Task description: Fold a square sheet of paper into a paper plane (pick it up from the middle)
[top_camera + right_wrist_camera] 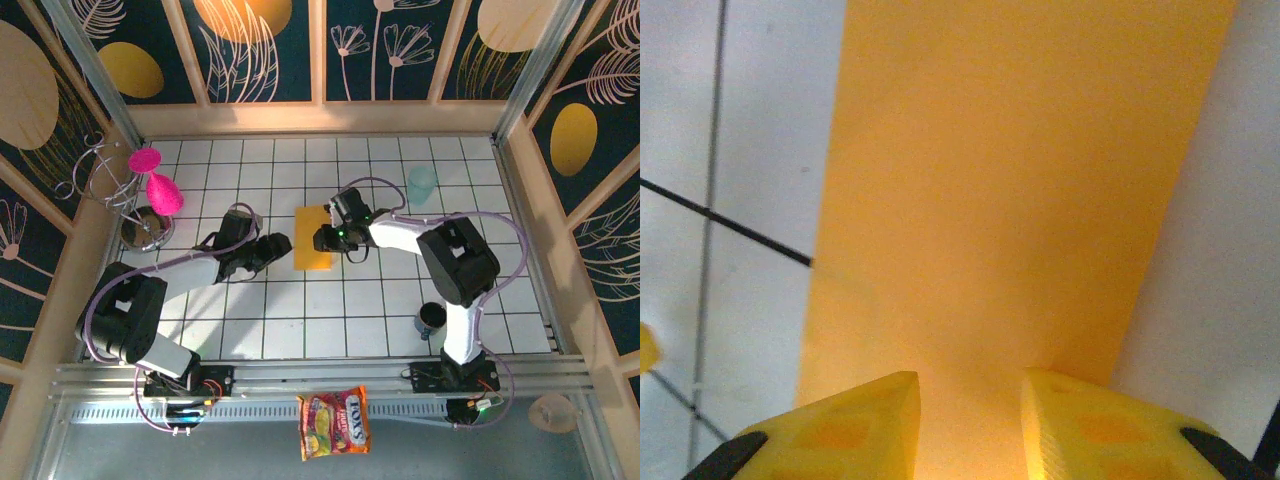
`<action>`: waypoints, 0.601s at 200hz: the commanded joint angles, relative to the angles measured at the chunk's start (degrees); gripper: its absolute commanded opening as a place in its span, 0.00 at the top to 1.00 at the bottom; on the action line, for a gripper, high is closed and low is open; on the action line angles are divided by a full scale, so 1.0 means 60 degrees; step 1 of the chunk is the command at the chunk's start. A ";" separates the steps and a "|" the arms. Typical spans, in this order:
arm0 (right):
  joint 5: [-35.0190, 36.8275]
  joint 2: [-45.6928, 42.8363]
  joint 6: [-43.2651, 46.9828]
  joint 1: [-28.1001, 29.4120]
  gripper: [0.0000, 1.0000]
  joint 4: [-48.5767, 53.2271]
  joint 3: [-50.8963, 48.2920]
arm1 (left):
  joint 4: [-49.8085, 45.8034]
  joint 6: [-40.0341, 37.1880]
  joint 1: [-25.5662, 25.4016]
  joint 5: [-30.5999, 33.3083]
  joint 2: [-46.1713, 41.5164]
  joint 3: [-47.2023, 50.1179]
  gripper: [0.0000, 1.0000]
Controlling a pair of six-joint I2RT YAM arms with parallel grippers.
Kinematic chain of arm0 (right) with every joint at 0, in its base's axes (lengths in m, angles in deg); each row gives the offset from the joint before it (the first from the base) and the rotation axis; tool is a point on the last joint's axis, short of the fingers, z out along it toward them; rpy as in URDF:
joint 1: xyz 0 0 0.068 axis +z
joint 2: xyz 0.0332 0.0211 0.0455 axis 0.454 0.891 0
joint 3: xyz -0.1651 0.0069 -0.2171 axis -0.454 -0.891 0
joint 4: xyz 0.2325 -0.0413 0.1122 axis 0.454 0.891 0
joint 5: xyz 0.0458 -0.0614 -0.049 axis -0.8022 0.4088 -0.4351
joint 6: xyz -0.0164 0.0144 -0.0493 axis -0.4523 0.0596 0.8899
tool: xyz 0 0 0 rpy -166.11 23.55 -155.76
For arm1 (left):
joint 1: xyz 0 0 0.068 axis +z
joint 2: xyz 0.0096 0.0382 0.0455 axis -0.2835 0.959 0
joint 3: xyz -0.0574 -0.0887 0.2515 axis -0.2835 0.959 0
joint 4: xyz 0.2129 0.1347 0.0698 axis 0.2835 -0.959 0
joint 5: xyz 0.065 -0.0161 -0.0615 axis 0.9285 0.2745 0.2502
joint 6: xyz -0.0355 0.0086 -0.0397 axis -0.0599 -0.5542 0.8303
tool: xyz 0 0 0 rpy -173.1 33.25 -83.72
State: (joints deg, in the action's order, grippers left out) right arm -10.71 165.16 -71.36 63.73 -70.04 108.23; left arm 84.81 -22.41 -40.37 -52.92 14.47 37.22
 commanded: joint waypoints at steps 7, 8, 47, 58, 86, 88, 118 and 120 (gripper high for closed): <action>-0.0372 -0.0794 -0.1324 0.0016 0.67 -0.1191 -0.0443 | 0.0316 0.0479 -0.0106 -0.0387 -0.0094 0.0321 0.45; -0.0380 -0.0805 -0.1366 0.0008 0.67 -0.1222 -0.0470 | 0.0331 0.0490 -0.0112 -0.0392 -0.0094 0.0326 0.45; -0.0496 -0.0396 -0.2320 -0.0050 0.70 -0.1451 -0.0857 | 0.0334 0.0339 -0.0531 -0.0522 0.0370 0.0076 0.53; -0.0613 -0.0278 -0.2466 -0.0143 0.71 -0.1519 -0.0950 | 0.0211 0.0200 -0.0565 -0.0415 0.0468 -0.0074 0.53; -0.0714 -0.0165 -0.2536 -0.0291 0.71 -0.1663 -0.1149 | 0.0074 0.0053 -0.0572 -0.0413 0.0786 -0.0284 0.54; -0.0723 -0.0149 -0.2536 -0.0303 0.71 -0.1670 -0.1154 | 0.0079 0.0049 -0.0572 -0.0413 0.0804 -0.0284 0.54; -0.0783 0.0085 -0.2547 -0.0378 0.71 -0.1637 -0.1264 | 0.0250 0.0076 -0.0572 -0.0683 0.1155 -0.0411 0.56; -0.0784 0.0097 -0.2550 -0.0383 0.71 -0.1641 -0.1264 | 0.0266 0.0087 -0.0572 -0.0704 0.1171 -0.0426 0.56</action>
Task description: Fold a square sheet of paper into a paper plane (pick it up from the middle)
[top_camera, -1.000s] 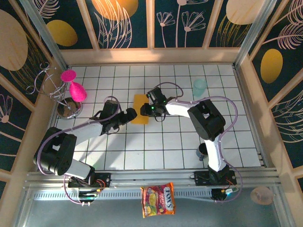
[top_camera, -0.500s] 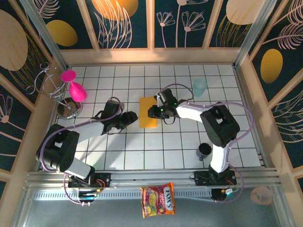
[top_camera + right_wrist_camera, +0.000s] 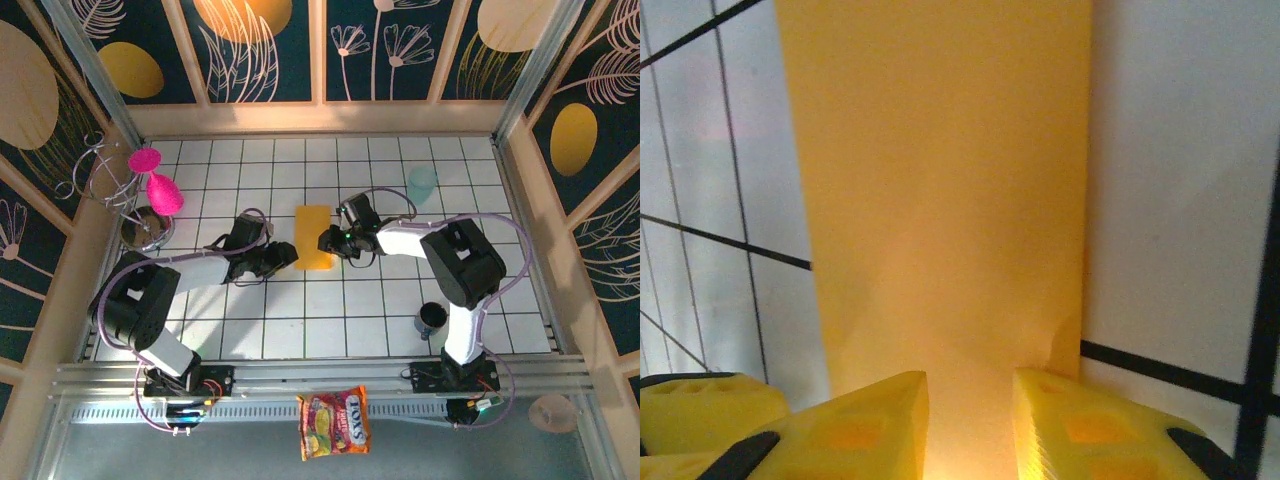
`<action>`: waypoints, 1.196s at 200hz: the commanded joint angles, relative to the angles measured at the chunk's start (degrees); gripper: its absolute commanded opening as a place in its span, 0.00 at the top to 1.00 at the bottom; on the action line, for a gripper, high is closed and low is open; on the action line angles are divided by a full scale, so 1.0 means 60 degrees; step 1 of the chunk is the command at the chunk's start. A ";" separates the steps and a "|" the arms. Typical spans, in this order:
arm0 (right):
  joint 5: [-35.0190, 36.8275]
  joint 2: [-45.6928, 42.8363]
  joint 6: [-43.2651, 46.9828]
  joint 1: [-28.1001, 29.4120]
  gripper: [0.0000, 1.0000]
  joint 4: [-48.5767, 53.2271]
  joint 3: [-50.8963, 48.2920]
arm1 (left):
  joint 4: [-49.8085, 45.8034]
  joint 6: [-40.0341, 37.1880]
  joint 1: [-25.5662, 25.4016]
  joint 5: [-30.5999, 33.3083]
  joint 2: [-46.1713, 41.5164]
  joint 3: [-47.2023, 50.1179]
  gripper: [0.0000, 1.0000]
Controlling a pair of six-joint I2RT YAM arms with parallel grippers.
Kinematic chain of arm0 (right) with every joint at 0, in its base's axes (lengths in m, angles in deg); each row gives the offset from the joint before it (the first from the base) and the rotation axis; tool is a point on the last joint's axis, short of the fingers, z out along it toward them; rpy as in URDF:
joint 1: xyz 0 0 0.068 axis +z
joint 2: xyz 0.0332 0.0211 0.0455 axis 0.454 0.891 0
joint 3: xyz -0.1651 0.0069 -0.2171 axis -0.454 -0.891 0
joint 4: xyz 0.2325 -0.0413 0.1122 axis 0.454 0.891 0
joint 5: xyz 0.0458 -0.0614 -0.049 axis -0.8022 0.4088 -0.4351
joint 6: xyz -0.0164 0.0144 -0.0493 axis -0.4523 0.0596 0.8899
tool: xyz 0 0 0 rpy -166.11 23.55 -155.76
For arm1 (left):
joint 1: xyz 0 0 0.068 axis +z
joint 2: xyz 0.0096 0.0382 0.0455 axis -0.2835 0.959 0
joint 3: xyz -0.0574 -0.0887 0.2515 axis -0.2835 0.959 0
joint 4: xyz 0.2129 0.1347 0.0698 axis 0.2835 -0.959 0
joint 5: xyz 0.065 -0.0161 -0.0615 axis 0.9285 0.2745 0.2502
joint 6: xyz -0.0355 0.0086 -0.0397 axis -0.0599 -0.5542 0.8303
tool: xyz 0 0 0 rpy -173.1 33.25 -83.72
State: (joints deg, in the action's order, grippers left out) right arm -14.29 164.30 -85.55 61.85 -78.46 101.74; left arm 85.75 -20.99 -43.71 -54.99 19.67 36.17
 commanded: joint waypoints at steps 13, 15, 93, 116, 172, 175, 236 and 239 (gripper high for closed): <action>-0.0194 0.0295 -0.0192 -0.0096 0.71 -0.0246 -0.0275 | 0.0213 -0.0131 -0.0015 -0.0467 0.0414 -0.0284 0.58; -0.0200 0.0293 -0.0199 -0.0096 0.72 -0.0264 -0.0297 | 0.0216 -0.0131 -0.0004 -0.0478 0.0427 -0.0295 0.58; -0.0260 0.0345 -0.0142 -0.0223 0.72 -0.0274 -0.0512 | 0.0821 0.0178 -0.0016 -0.1125 0.0872 -0.0533 0.68; -0.0274 0.0332 -0.0143 -0.0219 0.72 -0.0303 -0.0515 | 0.1788 0.0702 -0.0014 -0.1854 0.0978 -0.0554 0.68; -0.0202 0.0238 -0.0128 -0.0242 0.72 -0.0321 -0.0617 | 0.0673 -0.0004 0.0040 -0.1329 0.1726 -0.1312 0.68; -0.0191 0.0238 -0.0128 -0.0242 0.72 -0.0319 -0.0618 | 0.0661 -0.0025 0.0068 -0.1331 0.1751 -0.1334 0.69; -0.0172 0.0145 -0.0141 -0.0313 0.72 -0.0437 -0.0705 | 0.0218 -0.0355 0.0497 -0.1297 0.2137 -0.1790 0.73; -0.0172 0.0138 -0.0142 -0.0315 0.72 -0.0436 -0.0708 | 0.0218 -0.0359 0.0510 -0.1303 0.2155 -0.1800 0.73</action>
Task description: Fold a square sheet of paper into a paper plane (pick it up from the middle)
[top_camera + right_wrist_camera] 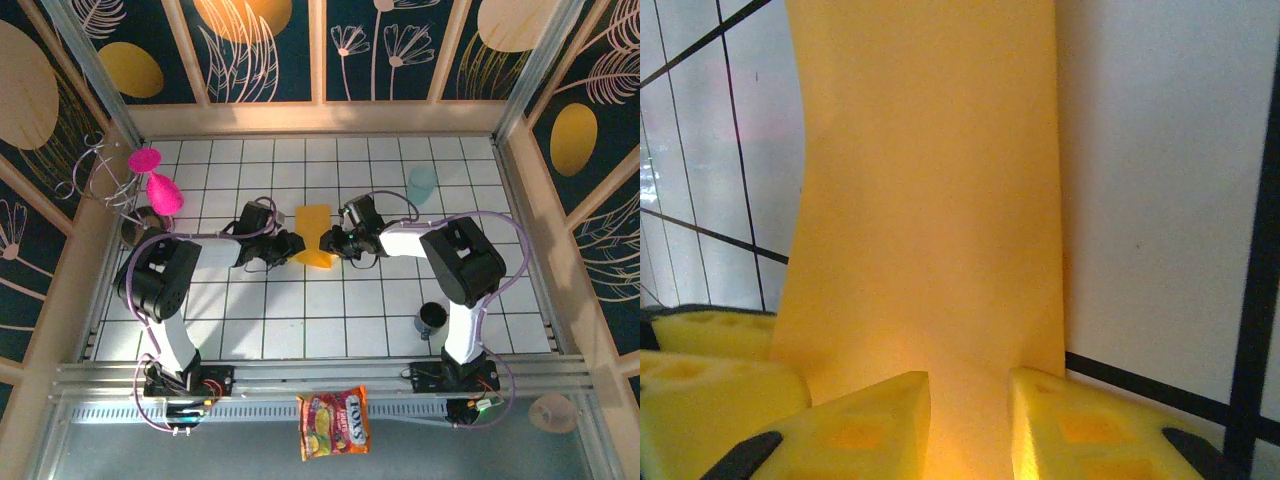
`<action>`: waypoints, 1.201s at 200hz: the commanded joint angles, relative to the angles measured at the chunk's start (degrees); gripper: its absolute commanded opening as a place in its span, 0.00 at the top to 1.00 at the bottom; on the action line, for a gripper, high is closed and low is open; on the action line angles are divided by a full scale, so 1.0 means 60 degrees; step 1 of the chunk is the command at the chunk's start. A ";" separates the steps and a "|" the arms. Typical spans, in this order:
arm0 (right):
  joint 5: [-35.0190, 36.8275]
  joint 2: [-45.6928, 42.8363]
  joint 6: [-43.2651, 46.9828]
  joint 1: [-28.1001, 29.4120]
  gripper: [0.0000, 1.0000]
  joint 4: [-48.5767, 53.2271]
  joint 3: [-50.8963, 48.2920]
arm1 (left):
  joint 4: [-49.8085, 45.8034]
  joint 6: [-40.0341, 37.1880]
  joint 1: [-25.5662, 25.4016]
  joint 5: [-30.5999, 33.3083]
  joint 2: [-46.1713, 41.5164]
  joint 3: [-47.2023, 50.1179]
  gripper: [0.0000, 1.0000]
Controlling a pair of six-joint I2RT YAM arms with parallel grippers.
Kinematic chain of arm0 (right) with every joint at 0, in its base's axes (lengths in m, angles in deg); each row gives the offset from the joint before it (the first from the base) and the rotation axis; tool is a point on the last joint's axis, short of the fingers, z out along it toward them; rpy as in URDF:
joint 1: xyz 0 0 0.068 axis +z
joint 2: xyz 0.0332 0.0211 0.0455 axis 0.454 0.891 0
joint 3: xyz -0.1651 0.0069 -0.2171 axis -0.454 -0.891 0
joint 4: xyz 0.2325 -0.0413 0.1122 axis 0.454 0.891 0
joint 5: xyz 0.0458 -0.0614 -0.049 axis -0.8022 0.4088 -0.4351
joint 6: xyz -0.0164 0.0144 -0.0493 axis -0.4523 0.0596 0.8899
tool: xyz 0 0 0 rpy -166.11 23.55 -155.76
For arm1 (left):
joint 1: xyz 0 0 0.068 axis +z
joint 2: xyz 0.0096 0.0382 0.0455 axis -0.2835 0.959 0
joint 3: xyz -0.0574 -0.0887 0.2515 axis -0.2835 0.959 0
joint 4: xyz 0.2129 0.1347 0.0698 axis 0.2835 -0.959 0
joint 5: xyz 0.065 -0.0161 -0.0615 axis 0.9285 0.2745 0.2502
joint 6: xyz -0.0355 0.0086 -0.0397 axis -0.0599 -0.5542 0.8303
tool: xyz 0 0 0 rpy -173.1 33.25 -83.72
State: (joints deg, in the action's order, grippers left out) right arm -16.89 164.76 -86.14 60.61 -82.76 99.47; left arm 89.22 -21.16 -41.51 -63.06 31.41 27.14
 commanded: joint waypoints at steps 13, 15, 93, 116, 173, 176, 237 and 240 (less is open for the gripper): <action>0.0250 0.0050 -0.0058 -0.0116 0.72 0.0229 -0.0326 | -0.0369 -0.0328 0.0188 -0.0024 0.0290 -0.0346 0.75; 0.0248 0.0042 -0.0059 -0.0117 0.72 0.0225 -0.0336 | -0.0363 -0.0334 0.0188 -0.0029 0.0305 -0.0358 0.75; 0.0513 -0.0801 0.0418 -0.0110 0.62 -0.0591 -0.0482 | -0.0151 0.0019 0.0218 -0.0176 0.0332 -0.0396 0.98; 0.0969 -0.1734 0.1178 -0.0091 0.52 -0.1318 -0.0893 | 0.0033 0.0347 0.0218 -0.0148 0.0013 -0.0197 1.00; 0.2322 -0.3331 0.3968 0.0637 0.35 -0.3560 -0.2557 | 0.0702 0.1440 0.0218 -0.0193 -0.0787 0.0311 1.00; 0.2401 -0.3348 0.4112 0.0694 0.35 -0.3659 -0.2609 | 0.0705 0.1468 0.0218 -0.0197 -0.0801 0.0324 1.00; 0.2303 -0.3000 0.7015 0.1974 0.42 -0.5934 -0.3497 | 0.0663 0.1656 0.0218 -0.0269 -0.0862 0.0311 1.00; 0.2342 -0.2975 0.7124 0.2042 0.42 -0.6063 -0.3547 | 0.0675 0.1667 0.0218 -0.0288 -0.0866 0.0311 1.00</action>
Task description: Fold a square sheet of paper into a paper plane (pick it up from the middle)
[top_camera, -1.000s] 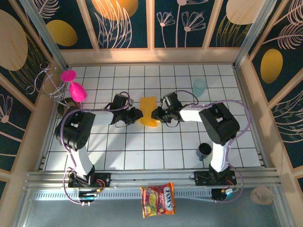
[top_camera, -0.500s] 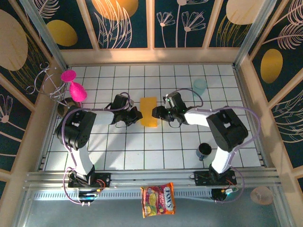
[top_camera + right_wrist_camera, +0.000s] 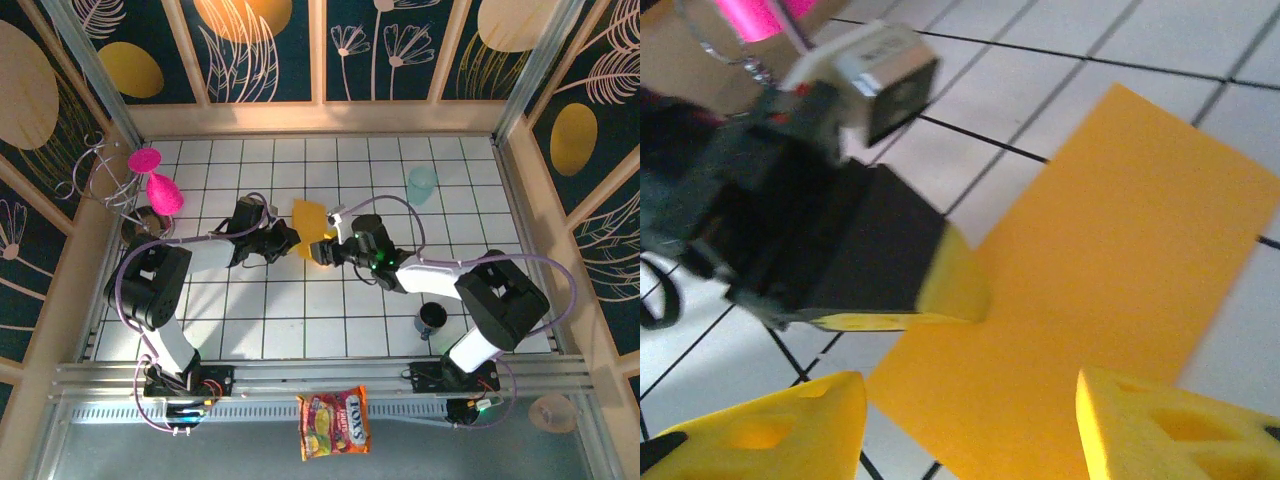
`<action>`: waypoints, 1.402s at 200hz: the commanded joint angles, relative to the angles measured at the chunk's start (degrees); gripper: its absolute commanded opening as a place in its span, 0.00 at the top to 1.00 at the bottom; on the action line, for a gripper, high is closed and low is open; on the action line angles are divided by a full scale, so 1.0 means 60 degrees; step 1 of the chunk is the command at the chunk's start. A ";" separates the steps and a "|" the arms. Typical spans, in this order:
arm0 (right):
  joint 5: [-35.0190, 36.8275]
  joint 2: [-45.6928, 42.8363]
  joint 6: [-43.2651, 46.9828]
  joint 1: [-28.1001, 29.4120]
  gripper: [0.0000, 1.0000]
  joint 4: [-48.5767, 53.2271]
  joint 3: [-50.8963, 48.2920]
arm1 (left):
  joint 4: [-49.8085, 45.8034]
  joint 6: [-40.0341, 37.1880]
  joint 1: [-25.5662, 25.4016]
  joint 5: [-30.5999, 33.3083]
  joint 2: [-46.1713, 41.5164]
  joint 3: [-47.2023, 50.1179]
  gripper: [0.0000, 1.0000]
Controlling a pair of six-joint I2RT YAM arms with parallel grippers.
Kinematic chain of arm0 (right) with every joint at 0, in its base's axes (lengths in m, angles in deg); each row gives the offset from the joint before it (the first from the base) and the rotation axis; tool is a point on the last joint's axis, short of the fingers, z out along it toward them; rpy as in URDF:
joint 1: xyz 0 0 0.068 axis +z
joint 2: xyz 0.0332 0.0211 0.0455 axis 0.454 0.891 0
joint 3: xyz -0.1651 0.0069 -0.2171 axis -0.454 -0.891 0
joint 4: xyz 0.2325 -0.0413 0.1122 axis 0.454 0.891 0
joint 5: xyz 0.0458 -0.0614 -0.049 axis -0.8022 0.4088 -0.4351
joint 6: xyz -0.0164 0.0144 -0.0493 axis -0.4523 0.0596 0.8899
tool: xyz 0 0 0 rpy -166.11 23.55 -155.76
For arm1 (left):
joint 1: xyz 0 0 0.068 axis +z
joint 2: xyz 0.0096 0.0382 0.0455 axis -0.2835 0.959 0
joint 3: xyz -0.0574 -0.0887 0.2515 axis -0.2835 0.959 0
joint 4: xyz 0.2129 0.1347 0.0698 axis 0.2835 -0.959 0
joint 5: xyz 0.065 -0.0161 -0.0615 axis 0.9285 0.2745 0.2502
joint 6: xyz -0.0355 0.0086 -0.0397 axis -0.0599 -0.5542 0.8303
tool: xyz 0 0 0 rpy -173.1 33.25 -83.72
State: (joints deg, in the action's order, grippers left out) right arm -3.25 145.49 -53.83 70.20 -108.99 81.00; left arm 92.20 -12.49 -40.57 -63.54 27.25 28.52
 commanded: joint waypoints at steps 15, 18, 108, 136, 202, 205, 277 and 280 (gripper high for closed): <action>0.0123 0.0450 0.2170 0.0703 0.41 -0.1752 -0.0439 | 0.0210 0.0239 0.0061 -0.0233 -0.0161 0.0096 1.00; 0.0146 0.0504 0.2262 0.0753 0.41 -0.1735 -0.0420 | 0.0219 0.0252 0.0061 -0.0239 -0.0171 0.0095 1.00; 0.2827 0.2005 0.4756 0.1530 0.41 -0.2565 -0.0249 | 0.0205 0.0237 0.0061 -0.0267 -0.0169 0.0126 1.00; 0.3124 0.1831 0.5033 0.1521 0.45 -0.3064 -0.0490 | 0.0228 0.0267 0.0061 -0.0254 -0.0162 0.0141 1.00; 0.2813 0.1409 0.5247 0.1574 0.66 -0.3110 -0.0718 | 0.0230 0.0268 0.0061 -0.0286 -0.0101 0.0097 1.00; 0.2797 0.1385 0.5266 0.1587 0.68 -0.3103 -0.0726 | 0.0229 0.0276 0.0065 -0.0282 -0.0101 0.0095 1.00; 0.2781 0.1534 0.5338 0.1741 0.74 -0.3294 -0.0650 | 0.0250 0.0312 0.0068 -0.0336 -0.0166 0.0126 1.00; 0.2767 0.1538 0.5338 0.1729 0.75 -0.3300 -0.0633 | 0.0245 0.0316 0.0062 -0.0345 -0.0167 0.0122 1.00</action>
State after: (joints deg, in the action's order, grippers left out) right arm 13.27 154.97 -22.60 80.10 -126.06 76.84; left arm 92.63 -11.50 -40.57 -64.00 27.25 28.89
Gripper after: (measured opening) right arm 0.255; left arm 0.059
